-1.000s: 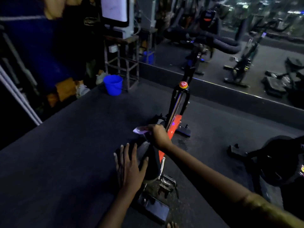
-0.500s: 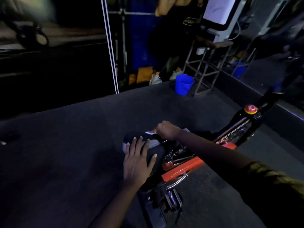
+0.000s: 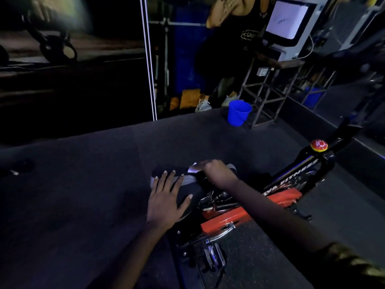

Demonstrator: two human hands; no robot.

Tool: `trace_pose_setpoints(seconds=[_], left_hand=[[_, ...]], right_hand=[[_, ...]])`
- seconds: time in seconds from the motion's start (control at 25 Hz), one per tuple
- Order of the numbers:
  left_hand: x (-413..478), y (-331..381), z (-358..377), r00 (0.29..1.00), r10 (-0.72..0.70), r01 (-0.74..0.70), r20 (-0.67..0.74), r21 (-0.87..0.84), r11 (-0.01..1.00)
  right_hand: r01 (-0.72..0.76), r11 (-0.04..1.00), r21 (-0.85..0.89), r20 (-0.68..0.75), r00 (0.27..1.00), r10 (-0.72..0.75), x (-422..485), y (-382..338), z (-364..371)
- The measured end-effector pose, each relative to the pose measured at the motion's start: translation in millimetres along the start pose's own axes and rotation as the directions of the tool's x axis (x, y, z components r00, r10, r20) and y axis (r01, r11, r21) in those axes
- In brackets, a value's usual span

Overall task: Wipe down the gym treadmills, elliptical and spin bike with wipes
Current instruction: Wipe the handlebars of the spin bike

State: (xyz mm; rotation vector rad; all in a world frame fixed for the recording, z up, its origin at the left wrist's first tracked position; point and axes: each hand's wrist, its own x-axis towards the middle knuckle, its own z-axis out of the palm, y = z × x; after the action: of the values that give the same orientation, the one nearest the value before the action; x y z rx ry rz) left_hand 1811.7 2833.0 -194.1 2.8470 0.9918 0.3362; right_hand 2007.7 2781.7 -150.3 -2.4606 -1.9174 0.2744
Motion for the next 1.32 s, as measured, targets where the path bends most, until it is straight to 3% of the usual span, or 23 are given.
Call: trace_pose_setpoints(seconds=[0.12, 0.24, 0.32, 0.4, 0.48, 0.52, 0.6, 0.68, 0.72, 0.8, 0.84, 0.88, 0.96, 1.08, 1.16, 1.24, 1.32], left_hand=[[2, 0, 0, 0.999, 0.034, -0.033, -0.033, 0.022, 0.999], [19, 8, -3, 0.992, 0.128, -0.127, -0.025, 0.028, 0.992], [31, 13, -2, 0.982, 0.189, -0.19, 0.023, 0.048, 0.981], [35, 15, -1, 0.981, 0.174, -0.179, 0.081, 0.071, 0.981], [35, 14, 1, 0.985, 0.143, -0.15, 0.098, 0.066, 0.987], [34, 15, 2, 0.985, 0.135, -0.143, 0.106, 0.064, 0.988], [34, 17, 2, 0.984, 0.14, -0.147, 0.109, 0.064, 0.987], [36, 19, 1, 0.982, 0.13, -0.14, 0.135, 0.072, 0.987], [36, 19, 2, 0.982, 0.128, -0.139, 0.139, 0.072, 0.988], [37, 16, 5, 0.981, 0.141, -0.151, 0.131, 0.067, 0.986], [37, 16, 4, 0.979, 0.146, -0.155, 0.14, 0.055, 0.986], [38, 16, 4, 0.977, 0.155, -0.163, 0.143, 0.041, 0.986], [37, 17, 2, 0.974, 0.181, -0.184, 0.134, 0.011, 0.983], [41, 8, 1, 0.958, 0.243, -0.243, 0.15, -0.022, 0.97], [40, -2, 0, 0.947, 0.296, -0.299, 0.124, 0.01, 0.954], [38, -11, 4, 0.949, 0.302, -0.304, 0.09, 0.003, 0.953], [37, -12, 4, 0.957, 0.274, -0.273, 0.096, -0.026, 0.962]], right_hand=[[0.131, 0.985, 0.111, -0.139, 0.984, -0.115, -24, -9, 6], [0.102, 0.995, -0.003, -0.25, 0.963, -0.1, -39, 30, 4], [0.092, 0.995, 0.023, -0.291, 0.953, -0.082, -46, 47, 3], [0.041, 0.987, 0.157, -0.329, 0.944, 0.013, -52, 55, -1], [-0.134, 0.936, 0.325, -0.364, 0.896, 0.255, -55, 53, 3], [-0.251, 0.875, 0.414, -0.383, 0.824, 0.417, -57, 47, 8], [-0.384, 0.668, 0.638, -0.37, 0.608, 0.702, -59, 24, 23], [-0.294, 0.41, 0.863, -0.268, 0.421, 0.866, -60, -6, 38], [-0.198, 0.263, 0.944, -0.172, 0.384, 0.907, -58, -20, 44], [-0.115, 0.017, 0.993, 0.036, 0.444, 0.895, -55, -46, 57], [-0.161, 0.015, 0.987, 0.065, 0.478, 0.876, -56, -59, 63], [-0.232, 0.108, 0.967, 0.025, 0.506, 0.862, -59, -70, 67], [-0.218, 0.319, 0.922, -0.154, 0.55, 0.821, -70, -88, 67], [-0.197, 0.593, 0.781, -0.445, 0.491, 0.749, -77, -78, 63], [-0.285, 0.671, 0.685, -0.504, 0.479, 0.718, -64, -49, 46], [-0.412, 0.765, 0.495, -0.503, 0.582, 0.638, -52, -32, 30], [-0.486, 0.813, 0.32, -0.5, 0.642, 0.581, -50, -33, 30]])
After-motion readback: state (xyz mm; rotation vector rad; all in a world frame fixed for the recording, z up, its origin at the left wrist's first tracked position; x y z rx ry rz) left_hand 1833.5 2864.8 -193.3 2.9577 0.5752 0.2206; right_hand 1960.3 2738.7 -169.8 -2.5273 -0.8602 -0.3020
